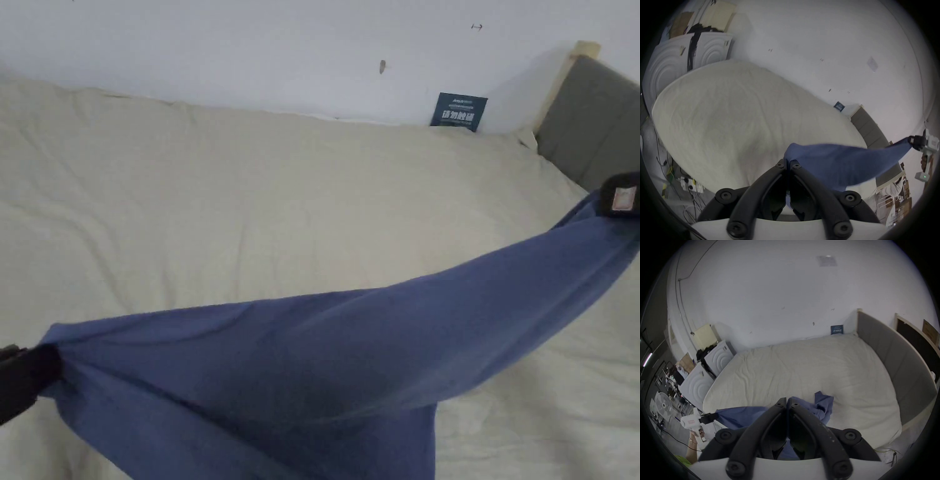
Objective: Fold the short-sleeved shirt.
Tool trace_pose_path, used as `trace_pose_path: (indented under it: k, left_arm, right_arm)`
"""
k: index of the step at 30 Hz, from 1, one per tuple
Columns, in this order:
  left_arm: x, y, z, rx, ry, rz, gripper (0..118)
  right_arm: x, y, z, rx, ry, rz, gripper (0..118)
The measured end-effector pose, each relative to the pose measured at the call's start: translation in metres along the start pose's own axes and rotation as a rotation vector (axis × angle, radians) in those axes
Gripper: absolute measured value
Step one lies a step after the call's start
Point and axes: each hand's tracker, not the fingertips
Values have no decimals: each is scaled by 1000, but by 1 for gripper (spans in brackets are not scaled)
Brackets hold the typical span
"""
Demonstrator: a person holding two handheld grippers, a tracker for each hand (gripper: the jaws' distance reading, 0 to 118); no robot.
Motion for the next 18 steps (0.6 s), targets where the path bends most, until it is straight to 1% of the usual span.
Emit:
trace_pose_path:
  k: [1,5,7,8,10,12,14,16,18]
  left_arm:
    - [3,15,7,21,-5,-12,3]
    - [22,86,34,142,-64,-59,3]
    - [35,132,45,195,-86,-73,3]
    - [42,154,48,209,-81,-78,3]
    - [49,202,46,235,-80,-85,3]
    - [61,245,41,251,-66,-92,3]
    - [76,284,31,250,29,-102,3]
    - [94,321,20,272,115,-174,3]
    - [112,349,7,309,189,-205,3]
  right_arm:
    - [1,0,14,27,-26,-8,4]
    - [2,18,50,101,-59,-15,4]
    - [-1,39,62,142,-89,16,4]
    - [-3,49,65,170,-122,29,4]
    - [-6,71,66,191,-150,17,4]
    - [-9,94,62,204,-145,-16,4]
    - [-18,117,53,224,-181,11,4]
    - [-28,144,38,232,-214,46,4]
    - [-37,171,22,240,-234,47,4]
